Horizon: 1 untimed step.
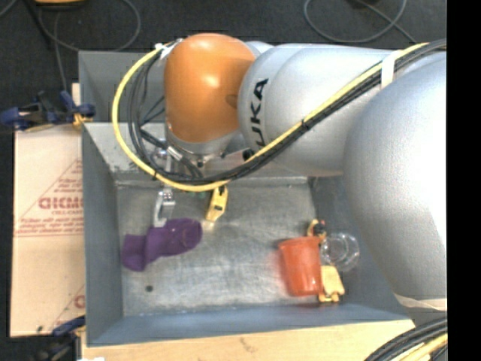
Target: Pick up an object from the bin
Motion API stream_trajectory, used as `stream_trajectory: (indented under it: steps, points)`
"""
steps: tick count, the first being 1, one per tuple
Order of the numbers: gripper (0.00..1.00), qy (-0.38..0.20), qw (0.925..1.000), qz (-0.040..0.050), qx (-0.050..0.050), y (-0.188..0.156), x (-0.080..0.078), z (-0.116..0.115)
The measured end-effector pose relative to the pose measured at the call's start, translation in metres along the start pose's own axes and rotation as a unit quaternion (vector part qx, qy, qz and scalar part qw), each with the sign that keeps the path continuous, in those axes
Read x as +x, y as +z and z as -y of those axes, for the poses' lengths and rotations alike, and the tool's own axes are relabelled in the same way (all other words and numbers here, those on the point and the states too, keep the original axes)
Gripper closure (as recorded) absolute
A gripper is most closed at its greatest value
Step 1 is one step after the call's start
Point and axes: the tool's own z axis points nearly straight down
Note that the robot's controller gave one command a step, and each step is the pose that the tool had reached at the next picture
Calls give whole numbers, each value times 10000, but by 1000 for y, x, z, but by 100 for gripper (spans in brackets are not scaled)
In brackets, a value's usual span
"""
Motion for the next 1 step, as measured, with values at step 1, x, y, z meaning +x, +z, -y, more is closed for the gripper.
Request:
stream_trajectory:
  steps: [1]
  points:
    - [0, -665, 9978, 11, 6, 42, 16, 7]
